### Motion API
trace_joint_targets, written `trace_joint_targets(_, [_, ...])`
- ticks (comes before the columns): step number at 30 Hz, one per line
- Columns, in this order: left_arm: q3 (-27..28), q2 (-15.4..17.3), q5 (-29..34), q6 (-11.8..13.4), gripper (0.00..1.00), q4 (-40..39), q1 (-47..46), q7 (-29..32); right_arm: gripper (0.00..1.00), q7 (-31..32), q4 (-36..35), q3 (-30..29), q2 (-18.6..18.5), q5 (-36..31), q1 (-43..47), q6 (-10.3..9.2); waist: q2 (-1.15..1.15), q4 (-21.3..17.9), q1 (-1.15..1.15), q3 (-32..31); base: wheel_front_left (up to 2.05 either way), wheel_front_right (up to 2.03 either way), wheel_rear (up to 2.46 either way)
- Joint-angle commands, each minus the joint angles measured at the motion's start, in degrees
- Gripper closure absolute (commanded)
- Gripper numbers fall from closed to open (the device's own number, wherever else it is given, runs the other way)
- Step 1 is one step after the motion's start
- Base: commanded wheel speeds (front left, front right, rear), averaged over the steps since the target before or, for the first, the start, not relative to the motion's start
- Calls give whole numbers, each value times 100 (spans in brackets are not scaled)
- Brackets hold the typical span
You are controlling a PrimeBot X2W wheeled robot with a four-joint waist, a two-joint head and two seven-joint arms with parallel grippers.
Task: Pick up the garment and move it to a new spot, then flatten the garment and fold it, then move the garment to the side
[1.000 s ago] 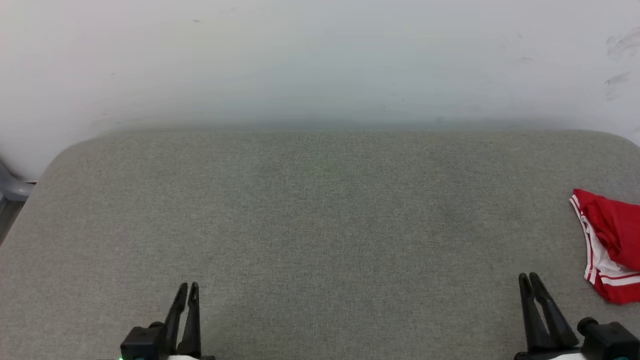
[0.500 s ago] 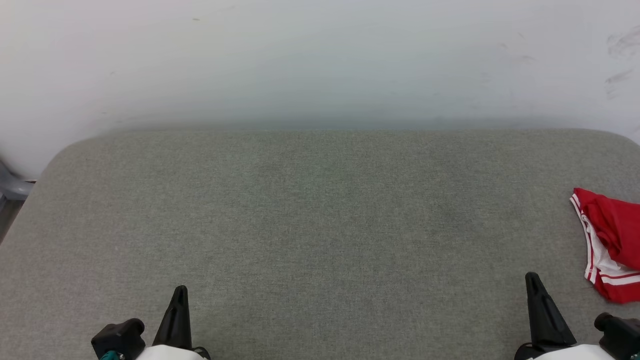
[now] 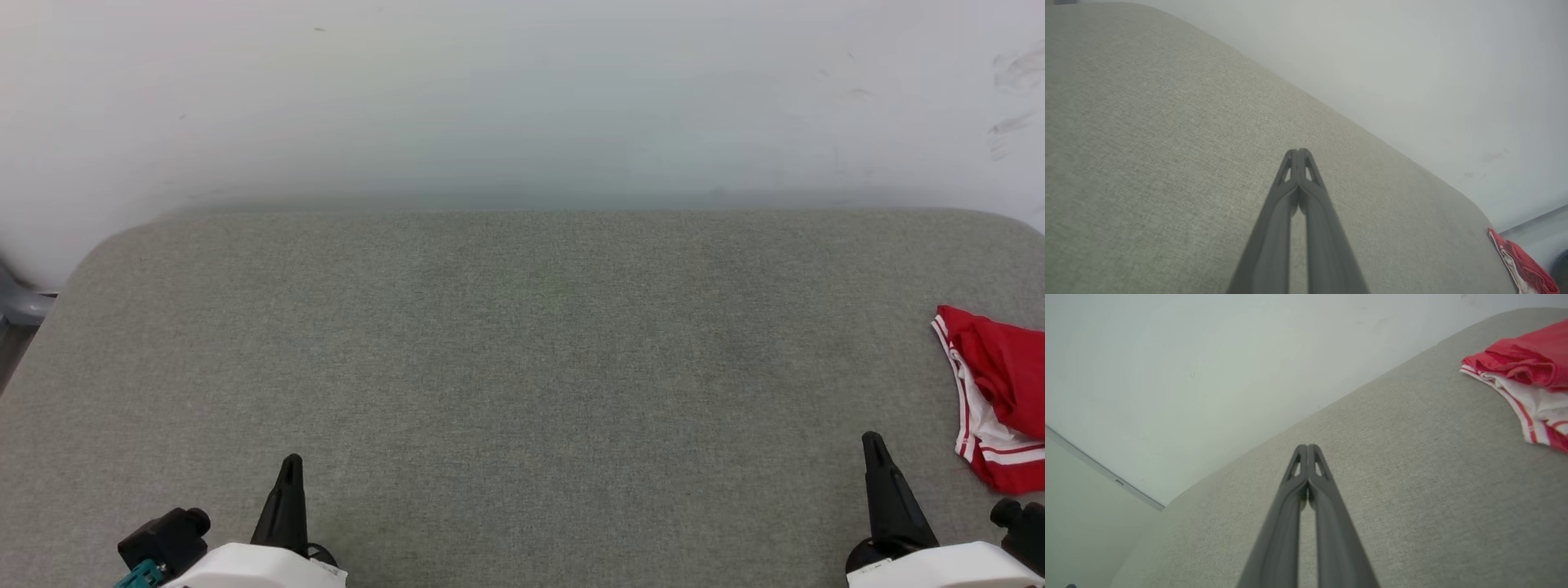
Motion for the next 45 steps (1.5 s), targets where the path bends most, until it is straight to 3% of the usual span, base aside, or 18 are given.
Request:
trace_joint_targets(1, [42,13,-181,-36,100,-49,-155,40,100,31,-47,4,-60,188,-162,0,0,0,-1,1,0,0,0])
trace_joint_targets(45, [328,-23,-3331,-310,100,224,-645,823,100,780,341,-78,-86,3342,-700,-2,0,-31,-1,67,0,0,0])
